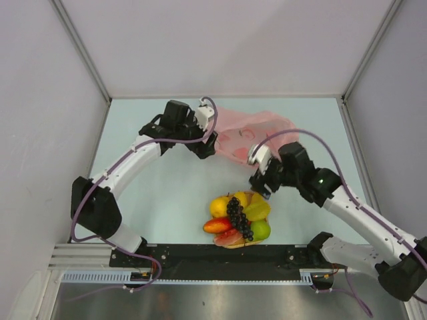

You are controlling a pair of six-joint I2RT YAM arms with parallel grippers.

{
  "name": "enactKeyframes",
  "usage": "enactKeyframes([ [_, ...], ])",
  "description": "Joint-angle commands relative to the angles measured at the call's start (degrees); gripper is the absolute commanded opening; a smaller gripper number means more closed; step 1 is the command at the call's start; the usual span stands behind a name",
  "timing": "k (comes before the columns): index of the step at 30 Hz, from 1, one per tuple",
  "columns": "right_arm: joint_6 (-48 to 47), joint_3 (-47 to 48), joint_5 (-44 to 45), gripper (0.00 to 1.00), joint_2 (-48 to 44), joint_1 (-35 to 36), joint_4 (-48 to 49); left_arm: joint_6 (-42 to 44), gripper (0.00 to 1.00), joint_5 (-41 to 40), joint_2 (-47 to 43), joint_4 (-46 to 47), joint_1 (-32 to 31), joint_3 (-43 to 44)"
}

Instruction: Take the fake fruits out of the plastic bag

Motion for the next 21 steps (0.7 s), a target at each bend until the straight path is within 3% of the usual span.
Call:
enactKeyframes([
  [1,11.17,3.12,5.49,0.76,-0.7,-13.22,8.97,-0.68,1.0,0.8,-4.74,-2.43,0.15,5.55],
  [5,14.77,6.28,3.03,0.77,-1.66,-21.66,7.12,-3.05,1.0,-3.57,-12.29,-0.25,0.76,5.03],
  [9,23.11,9.01,0.3,0.77,-3.42,-32.48,8.17,-5.25,1.0,-16.46,-21.34,4.23,2.0,2.66],
  [12,28.57,10.94,-0.92,0.82,-2.28,-39.87,6.52,-6.57,1.0,-21.07,-25.22,2.94,4.01,2.13],
  [16,32.17,14.45,1.95,0.83,1.05,-41.73,-0.6,-7.8,1.0,-24.42,-27.24,2.04,9.02,-2.16],
  [21,37.62,20.35,9.6,0.93,5.72,-41.21,-12.72,-10.34,1.0,-24.69,-30.5,3.36,11.4,-8.85],
])
